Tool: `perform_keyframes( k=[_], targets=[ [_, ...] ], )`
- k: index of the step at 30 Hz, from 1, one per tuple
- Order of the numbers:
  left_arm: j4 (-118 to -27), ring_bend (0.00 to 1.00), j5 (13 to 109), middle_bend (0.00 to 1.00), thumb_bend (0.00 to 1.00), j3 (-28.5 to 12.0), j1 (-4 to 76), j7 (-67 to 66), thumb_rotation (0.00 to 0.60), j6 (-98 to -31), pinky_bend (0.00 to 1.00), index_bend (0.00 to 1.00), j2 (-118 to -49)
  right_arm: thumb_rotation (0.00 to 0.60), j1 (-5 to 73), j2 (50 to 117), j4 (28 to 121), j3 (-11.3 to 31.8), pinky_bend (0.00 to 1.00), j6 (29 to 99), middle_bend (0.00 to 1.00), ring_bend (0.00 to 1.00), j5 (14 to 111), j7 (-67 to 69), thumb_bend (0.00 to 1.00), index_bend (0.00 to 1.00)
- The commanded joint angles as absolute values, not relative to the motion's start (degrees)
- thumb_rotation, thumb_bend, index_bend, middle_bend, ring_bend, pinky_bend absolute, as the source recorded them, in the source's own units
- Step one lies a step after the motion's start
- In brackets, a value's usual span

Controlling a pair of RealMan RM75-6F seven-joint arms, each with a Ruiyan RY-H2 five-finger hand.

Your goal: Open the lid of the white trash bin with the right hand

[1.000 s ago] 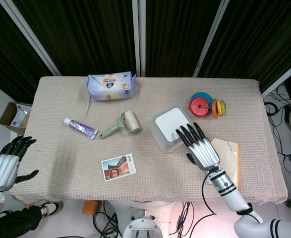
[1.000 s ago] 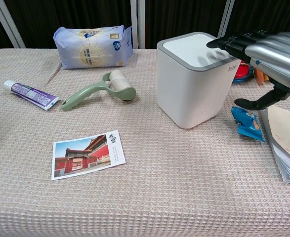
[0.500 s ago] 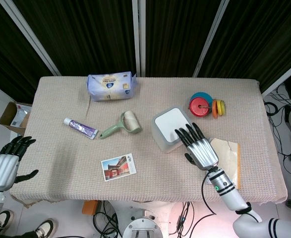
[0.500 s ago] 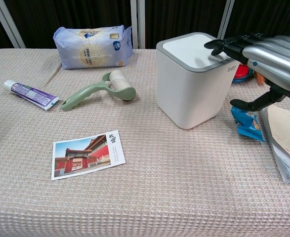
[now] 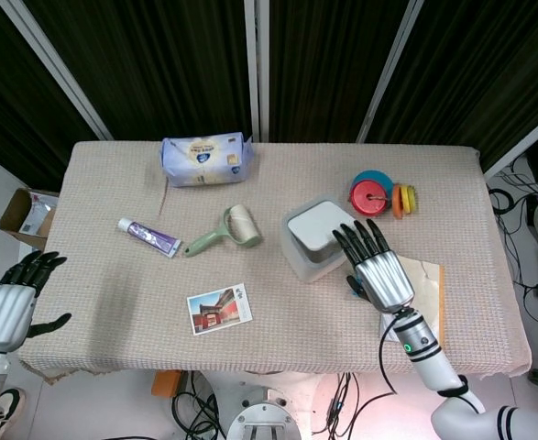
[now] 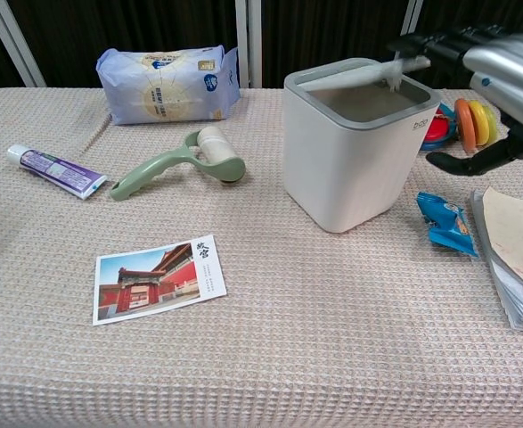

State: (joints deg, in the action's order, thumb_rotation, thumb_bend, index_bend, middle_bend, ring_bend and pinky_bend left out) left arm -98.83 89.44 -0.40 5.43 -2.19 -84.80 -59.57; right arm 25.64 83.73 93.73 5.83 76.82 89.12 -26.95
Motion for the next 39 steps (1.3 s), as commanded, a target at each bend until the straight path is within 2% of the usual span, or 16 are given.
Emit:
perform_keyframes(
  k=[1, 4, 7, 16, 22, 29, 39],
  targets=[
    [-98.9, 0.09, 89.4, 0.14, 0.03, -0.4, 5.5, -2.3, 0.6, -84.7, 0.23, 0.18, -59.6, 0.6, 23.7, 82.4, 95.0, 6.1, 0.0, 79.9, 0.0, 0.0, 90.1, -26.8, 0.22, 0.0],
    [-99.0, 0.08, 89.1, 0.14, 0.03, -0.4, 5.5, -2.3, 0.6, -84.6, 0.23, 0.18, -59.6, 0.6, 21.6, 81.4, 95.4, 5.0, 0.0, 81.6, 0.0, 0.0, 89.7, -26.3, 0.22, 0.0],
    [-99.0, 0.09, 89.1, 0.14, 0.03, -0.4, 5.4, -2.3, 0.6, -84.7, 0.23, 0.18, -59.5, 0.6, 19.7, 80.0, 95.3, 3.2, 0.0, 80.5, 0.0, 0.0, 87.4, -26.9, 0.22, 0.0],
    [-99.2, 0.09, 89.2, 0.14, 0.03, -0.3, 5.5, -2.7, 0.6, -84.5, 0.23, 0.18, -59.7, 0.6, 19.7, 76.7, 96.7, 1.2, 0.0, 69.7, 0.09, 0.0, 76.2, -30.8, 0.23, 0.0],
    [-99.1, 0.09, 88.9, 0.14, 0.03, -0.4, 5.5, -2.5, 0.6, -84.4, 0.23, 0.18, -59.6, 0.6, 22.2, 78.7, 96.1, 2.3, 0.0, 63.3, 0.08, 0.0, 71.0, -29.9, 0.23, 0.0],
    [-98.8, 0.09, 88.7, 0.14, 0.03, -0.6, 5.5, -1.8, 0.6, -84.5, 0.23, 0.18, -59.5, 0.6, 24.3, 82.5, 93.6, 2.9, 0.0, 60.9, 0.07, 0.0, 68.6, -31.7, 0.23, 0.0],
    [-98.7, 0.09, 88.9, 0.14, 0.03, -0.6, 5.2, -1.3, 0.6, -85.1, 0.23, 0.18, -59.3, 0.6, 26.3, 87.3, 89.1, 3.3, 0.28, 59.4, 0.1, 0.02, 65.7, -33.4, 0.28, 0.02]
  ],
)
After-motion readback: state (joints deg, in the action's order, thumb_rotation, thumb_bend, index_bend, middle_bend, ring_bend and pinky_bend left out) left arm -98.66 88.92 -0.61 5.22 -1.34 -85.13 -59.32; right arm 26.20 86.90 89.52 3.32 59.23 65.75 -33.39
